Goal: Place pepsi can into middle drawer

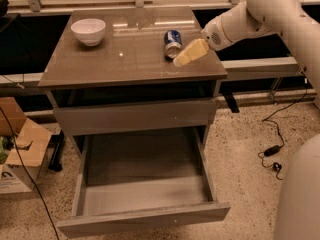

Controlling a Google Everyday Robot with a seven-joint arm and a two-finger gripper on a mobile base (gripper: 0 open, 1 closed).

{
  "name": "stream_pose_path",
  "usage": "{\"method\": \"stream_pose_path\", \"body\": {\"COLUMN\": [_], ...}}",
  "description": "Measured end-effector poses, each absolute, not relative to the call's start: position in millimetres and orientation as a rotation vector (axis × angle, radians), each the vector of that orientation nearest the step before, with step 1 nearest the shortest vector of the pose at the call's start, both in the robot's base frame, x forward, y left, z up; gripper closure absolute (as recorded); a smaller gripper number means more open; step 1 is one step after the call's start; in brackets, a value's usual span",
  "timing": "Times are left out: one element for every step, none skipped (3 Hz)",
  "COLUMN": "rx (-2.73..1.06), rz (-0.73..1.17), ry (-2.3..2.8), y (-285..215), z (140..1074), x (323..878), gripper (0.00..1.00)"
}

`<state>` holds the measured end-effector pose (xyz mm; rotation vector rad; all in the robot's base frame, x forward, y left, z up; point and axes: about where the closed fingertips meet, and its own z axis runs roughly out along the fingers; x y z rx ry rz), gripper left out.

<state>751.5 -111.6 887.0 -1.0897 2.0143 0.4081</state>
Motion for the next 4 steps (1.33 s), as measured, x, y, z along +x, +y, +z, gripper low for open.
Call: {"method": "stream_pose_path", "body": {"rx": [-1.076,-1.066,-1.070,-1.066], "rz": [0.455,0.484,0.504,0.522], "ry": [1.998,1.993,2.002,2.030], "y": [-92,-80,-66,-59], "z": [874,867,858,848], "x": [792,815,832,841], "gripper": [0.00,0.00,0.00,0.19]}}
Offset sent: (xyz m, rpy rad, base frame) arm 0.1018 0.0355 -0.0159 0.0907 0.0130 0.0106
